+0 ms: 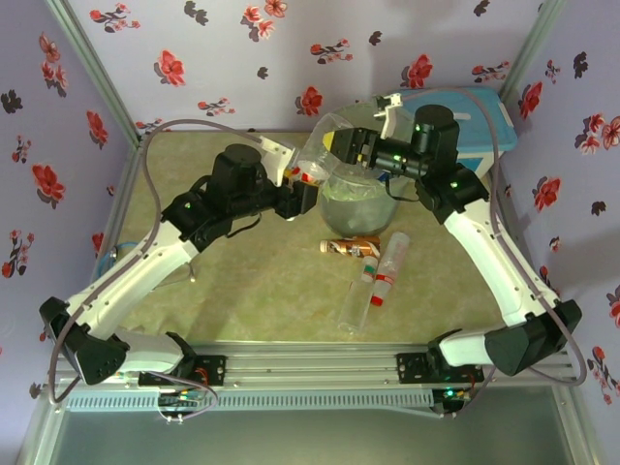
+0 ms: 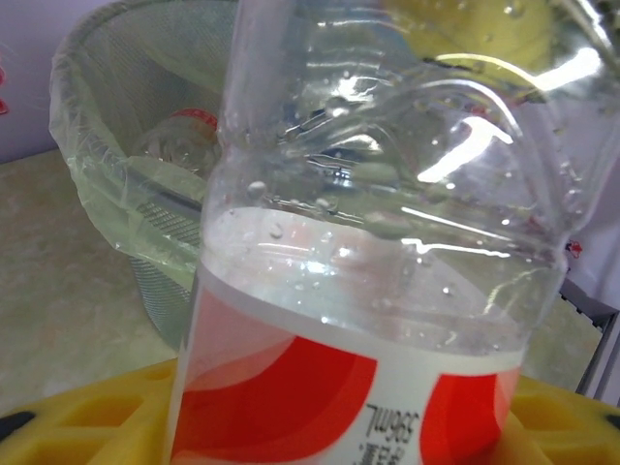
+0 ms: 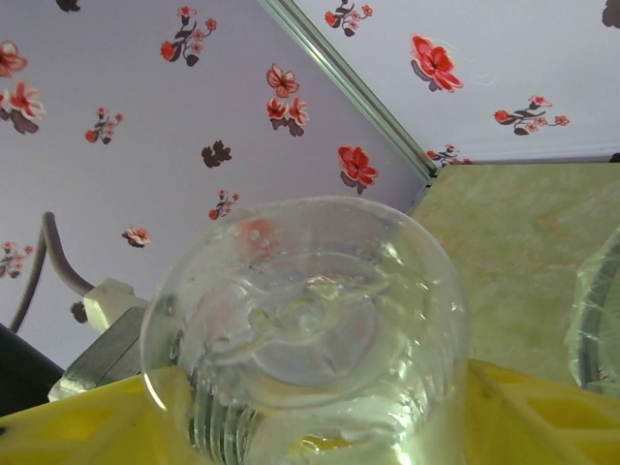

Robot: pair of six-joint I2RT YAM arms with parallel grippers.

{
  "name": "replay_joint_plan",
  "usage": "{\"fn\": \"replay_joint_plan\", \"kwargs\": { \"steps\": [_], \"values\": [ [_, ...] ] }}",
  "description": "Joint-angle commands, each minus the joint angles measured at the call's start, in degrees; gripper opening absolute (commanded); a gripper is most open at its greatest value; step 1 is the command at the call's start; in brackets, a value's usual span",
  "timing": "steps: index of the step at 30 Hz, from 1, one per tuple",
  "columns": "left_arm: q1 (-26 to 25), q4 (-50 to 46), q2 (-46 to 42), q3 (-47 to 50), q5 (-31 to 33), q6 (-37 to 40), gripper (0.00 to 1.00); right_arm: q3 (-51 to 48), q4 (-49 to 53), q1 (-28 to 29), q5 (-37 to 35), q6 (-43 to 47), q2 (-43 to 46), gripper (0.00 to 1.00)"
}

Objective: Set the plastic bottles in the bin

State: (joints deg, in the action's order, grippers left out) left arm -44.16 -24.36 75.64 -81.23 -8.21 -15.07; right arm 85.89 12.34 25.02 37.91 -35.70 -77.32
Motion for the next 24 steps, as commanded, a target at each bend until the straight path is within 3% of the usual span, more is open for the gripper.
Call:
{"fn": "replay_joint_plan", "kwargs": {
  "steps": [1, 13, 20, 24],
  "values": [
    [0.5, 3.2, 0.1, -0.9, -1.3, -0.3, 0.60, 2.9, 0.8, 0.0, -2.5, 1.4, -1.1, 0.65],
    [1.1, 5.7, -4.1, 4.0, -1.2, 0.3, 0.95, 12.9, 0.9, -1.7, -7.1, 3.7, -5.8, 0.55],
    [2.3, 8.9, -10.7, 11.8, -0.8, -2.7, 1.00, 18.9, -0.4, -8.0, -9.5, 2.8, -7.6, 0.52],
    [2.6, 9.2, -11.9, 15.0, -0.5, -3.9, 1.00, 21.7, 2.0, -12.0, -14.4, 6.2, -7.3, 0.52]
  ]
}}
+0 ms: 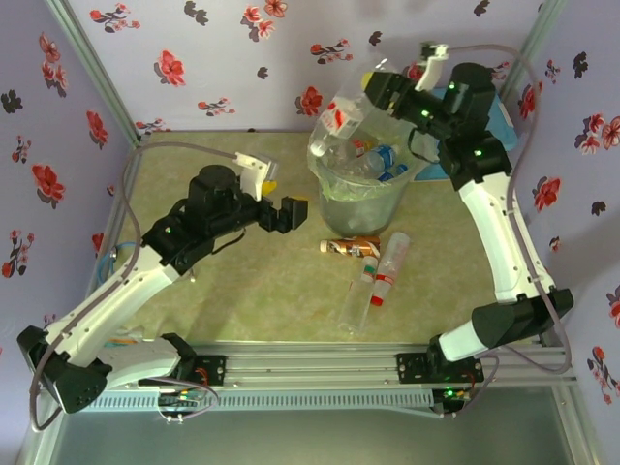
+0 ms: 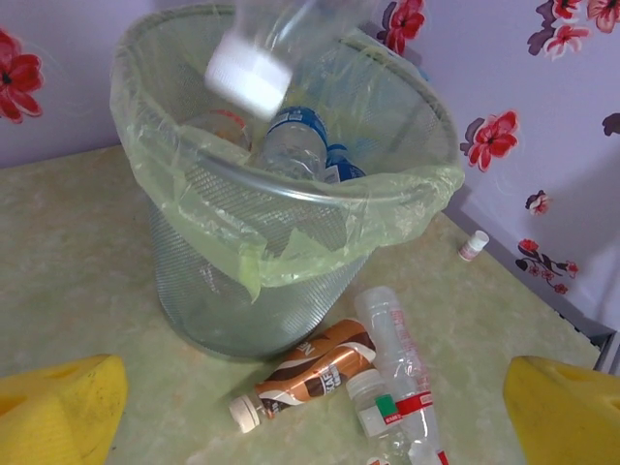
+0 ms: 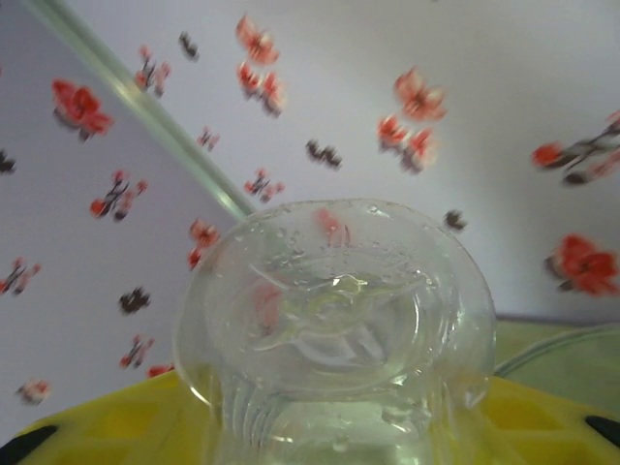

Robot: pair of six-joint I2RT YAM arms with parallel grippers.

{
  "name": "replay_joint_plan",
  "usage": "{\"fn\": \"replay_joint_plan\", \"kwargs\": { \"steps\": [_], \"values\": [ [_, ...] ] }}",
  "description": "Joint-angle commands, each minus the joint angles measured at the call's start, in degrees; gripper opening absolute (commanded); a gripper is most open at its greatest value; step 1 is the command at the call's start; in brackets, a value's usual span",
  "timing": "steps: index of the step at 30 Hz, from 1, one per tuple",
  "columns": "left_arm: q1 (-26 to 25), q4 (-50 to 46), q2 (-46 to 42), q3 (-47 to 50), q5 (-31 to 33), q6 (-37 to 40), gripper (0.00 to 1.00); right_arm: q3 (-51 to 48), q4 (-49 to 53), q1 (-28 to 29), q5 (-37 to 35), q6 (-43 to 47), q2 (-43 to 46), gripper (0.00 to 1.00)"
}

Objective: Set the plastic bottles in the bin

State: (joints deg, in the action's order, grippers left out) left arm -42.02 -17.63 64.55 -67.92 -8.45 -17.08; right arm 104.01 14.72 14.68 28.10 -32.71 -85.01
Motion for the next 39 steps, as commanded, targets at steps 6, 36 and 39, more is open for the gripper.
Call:
{"fn": "replay_joint_plan", "kwargs": {
  "steps": [6, 36, 39],
  "values": [
    [1.7, 7.1, 2.6, 1.3, 0.1, -6.4, 0.97, 10.6, 12.9, -1.9, -17.6, 19.4, -1.8, 0.50],
    [4.2, 11.9, 25.9, -11.0, 7.6, -11.7, 0.95, 20.3, 39.4, 8.4, -37.2, 44.2, -20.3, 0.46],
    [4.2, 11.8, 26.1, -11.3, 7.6, -11.9, 0.95, 19.8, 39.7, 8.5, -35.9, 43.2, -21.3, 0.46]
  ]
}}
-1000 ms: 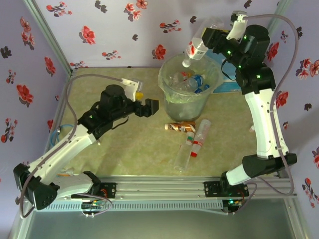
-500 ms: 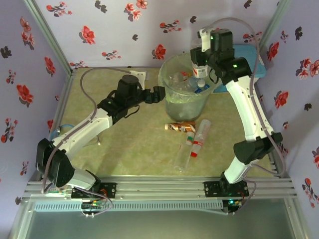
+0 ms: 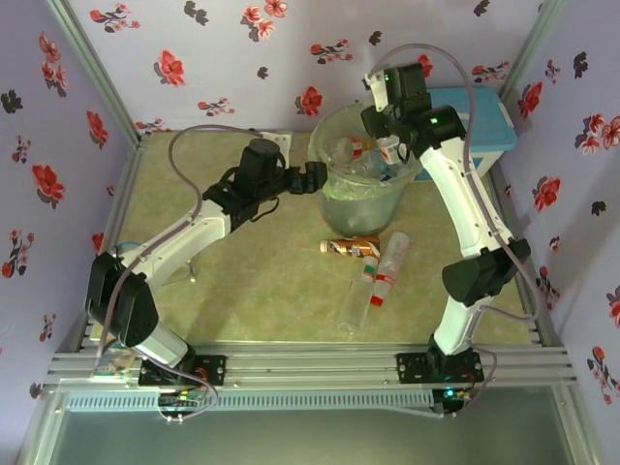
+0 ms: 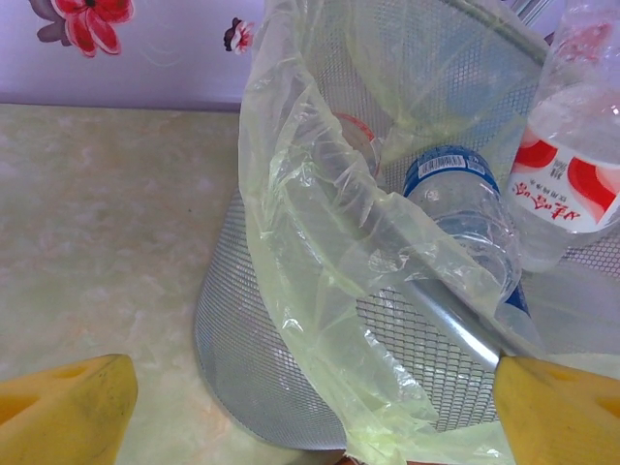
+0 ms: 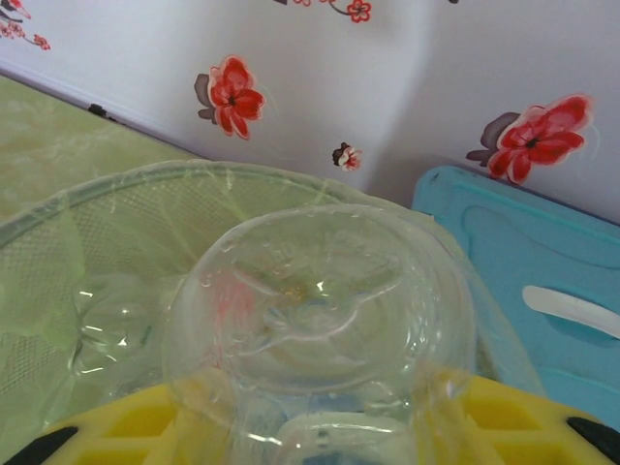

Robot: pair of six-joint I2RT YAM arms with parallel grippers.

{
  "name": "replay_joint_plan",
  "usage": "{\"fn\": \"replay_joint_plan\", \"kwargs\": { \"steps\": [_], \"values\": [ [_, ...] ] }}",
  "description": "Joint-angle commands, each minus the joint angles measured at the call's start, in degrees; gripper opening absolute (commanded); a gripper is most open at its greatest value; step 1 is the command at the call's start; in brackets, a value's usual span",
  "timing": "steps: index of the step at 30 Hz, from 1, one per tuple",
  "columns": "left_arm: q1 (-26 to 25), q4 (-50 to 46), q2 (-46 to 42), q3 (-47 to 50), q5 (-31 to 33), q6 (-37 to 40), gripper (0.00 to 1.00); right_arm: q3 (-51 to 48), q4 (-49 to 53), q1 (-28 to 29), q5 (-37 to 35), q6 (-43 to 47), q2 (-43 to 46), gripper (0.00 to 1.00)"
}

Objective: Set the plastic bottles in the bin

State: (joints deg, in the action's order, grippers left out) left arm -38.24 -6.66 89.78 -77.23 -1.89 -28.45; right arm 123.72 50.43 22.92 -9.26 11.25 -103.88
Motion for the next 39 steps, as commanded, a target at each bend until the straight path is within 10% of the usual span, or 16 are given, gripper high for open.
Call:
{"fn": "replay_joint_plan", "kwargs": {
  "steps": [1, 18, 39],
  "values": [
    [0.4, 0.9, 1.1, -2.0, 1.0, -0.5, 0.95, 0.2, 4.1, 0.2, 1.7, -1.1, -2.8, 0.46],
    [0.5, 0.8, 2.2, -2.7, 0.5, -0.7, 0.94, 12.5, 10.2, 1.2, 2.9, -1.0, -6.4, 0.85],
    [1.0, 0.4, 2.2, -2.4, 0.4, -0.8, 0.94, 7.9, 3.9, -0.4, 11.4, -3.9, -9.9, 0.57]
  ]
}}
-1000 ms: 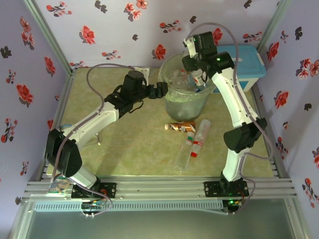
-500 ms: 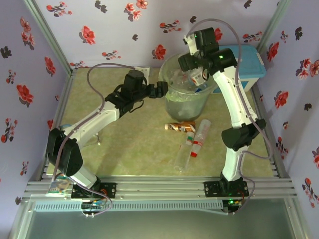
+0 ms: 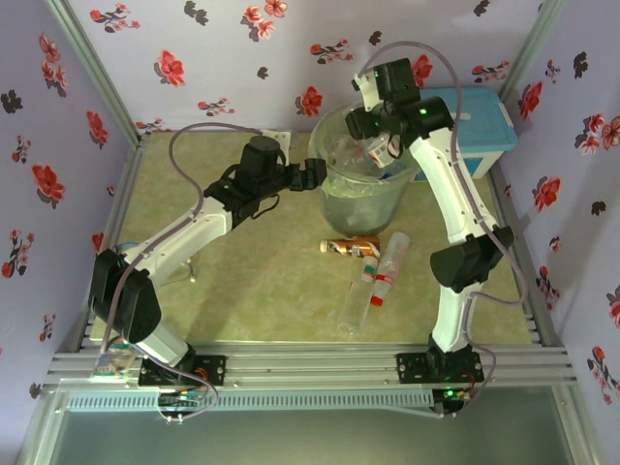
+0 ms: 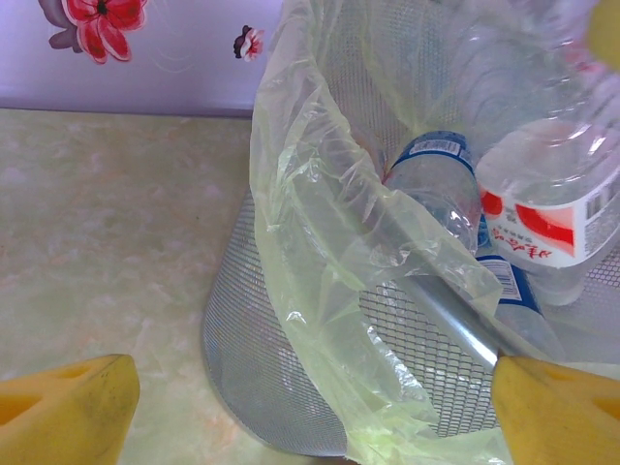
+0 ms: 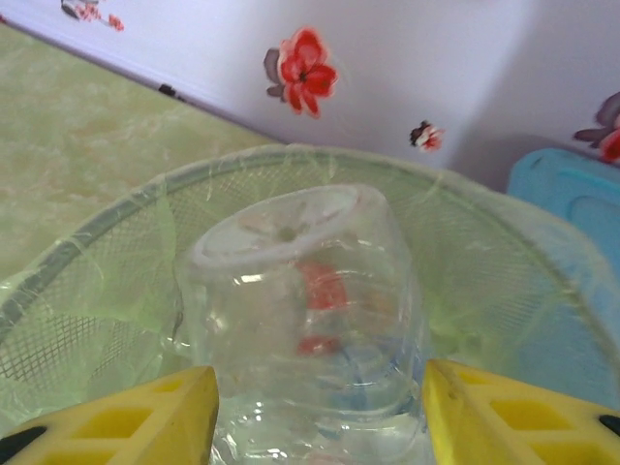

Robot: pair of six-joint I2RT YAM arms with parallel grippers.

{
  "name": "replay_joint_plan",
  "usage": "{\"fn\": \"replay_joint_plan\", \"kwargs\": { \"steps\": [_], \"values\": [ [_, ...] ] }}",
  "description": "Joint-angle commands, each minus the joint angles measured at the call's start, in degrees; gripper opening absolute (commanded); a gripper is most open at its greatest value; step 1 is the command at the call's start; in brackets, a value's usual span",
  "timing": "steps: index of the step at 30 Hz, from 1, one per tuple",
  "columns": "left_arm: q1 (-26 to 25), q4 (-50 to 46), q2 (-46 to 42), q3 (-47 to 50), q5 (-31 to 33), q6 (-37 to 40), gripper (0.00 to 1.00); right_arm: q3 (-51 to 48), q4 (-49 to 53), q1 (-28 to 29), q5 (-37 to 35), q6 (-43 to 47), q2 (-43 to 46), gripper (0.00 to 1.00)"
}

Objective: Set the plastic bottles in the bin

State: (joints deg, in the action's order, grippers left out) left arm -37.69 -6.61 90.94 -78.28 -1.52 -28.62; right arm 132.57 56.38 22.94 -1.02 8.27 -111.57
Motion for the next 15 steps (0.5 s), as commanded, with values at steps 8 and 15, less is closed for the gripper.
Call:
{"fn": "replay_joint_plan", "kwargs": {
  "steps": [8, 15],
  "values": [
    [0.5, 0.8, 1.5, -1.2, -0.1, -1.0, 0.94, 0.9, -2.5, -1.4, 5.5, -2.2, -5.6, 0.61],
    [0.5, 1.3, 2.2, -1.0, -0.3, -1.5, 0.94, 6.7, 5.6, -2.5, 7.0, -2.2, -9.4, 0.68]
  ]
}}
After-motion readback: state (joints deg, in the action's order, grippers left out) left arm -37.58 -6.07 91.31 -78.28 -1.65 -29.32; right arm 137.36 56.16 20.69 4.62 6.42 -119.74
